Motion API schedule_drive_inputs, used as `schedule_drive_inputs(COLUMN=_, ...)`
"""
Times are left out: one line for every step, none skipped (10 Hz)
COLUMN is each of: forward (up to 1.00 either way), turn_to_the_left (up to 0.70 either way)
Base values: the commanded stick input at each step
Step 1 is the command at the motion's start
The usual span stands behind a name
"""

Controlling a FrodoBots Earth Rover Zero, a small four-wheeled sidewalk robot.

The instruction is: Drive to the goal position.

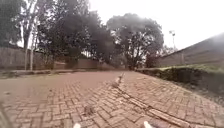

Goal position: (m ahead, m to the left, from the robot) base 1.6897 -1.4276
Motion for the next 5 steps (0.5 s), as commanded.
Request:
schedule_drive_inputs(forward=0.5, turn_to_the_left=-0.37)
schedule_drive_inputs(forward=0.5, turn_to_the_left=-0.32)
schedule_drive_inputs(forward=0.5, turn_to_the_left=-0.4)
schedule_drive_inputs(forward=0.5, turn_to_the_left=-0.49)
schedule_drive_inputs(forward=0.5, turn_to_the_left=-0.5)
